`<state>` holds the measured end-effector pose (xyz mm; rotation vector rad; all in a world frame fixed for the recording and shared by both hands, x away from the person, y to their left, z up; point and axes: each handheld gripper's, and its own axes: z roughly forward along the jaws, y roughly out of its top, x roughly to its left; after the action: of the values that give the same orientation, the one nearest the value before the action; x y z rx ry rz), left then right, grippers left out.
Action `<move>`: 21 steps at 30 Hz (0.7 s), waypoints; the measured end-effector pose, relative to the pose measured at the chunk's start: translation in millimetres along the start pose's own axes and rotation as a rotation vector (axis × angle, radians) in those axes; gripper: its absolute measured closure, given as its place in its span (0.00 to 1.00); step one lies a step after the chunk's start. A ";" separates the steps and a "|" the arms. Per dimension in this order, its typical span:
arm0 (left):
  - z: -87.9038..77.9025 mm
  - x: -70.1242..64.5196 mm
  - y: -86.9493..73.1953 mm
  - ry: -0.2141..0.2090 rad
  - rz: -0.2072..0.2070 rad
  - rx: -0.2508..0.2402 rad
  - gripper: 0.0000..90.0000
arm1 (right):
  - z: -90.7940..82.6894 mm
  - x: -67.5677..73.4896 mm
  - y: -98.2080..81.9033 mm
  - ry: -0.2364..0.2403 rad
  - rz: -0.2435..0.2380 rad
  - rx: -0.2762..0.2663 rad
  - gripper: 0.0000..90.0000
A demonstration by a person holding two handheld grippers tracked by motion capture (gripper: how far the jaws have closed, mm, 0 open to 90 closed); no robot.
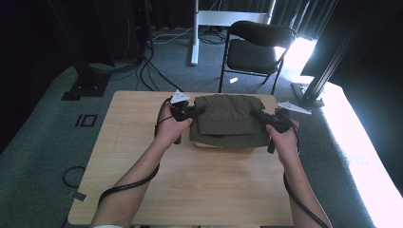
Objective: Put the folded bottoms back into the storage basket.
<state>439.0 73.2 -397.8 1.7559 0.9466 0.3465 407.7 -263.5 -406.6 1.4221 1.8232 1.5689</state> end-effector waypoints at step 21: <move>44.9 26.8 6.3 0.058 -0.053 0.059 0.89 | 48.9 -35.1 2.2 -0.026 0.106 0.054 0.88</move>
<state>487.4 62.4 -415.5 1.7787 1.0528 0.3404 462.0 -266.9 -432.4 1.5802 1.8153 1.5547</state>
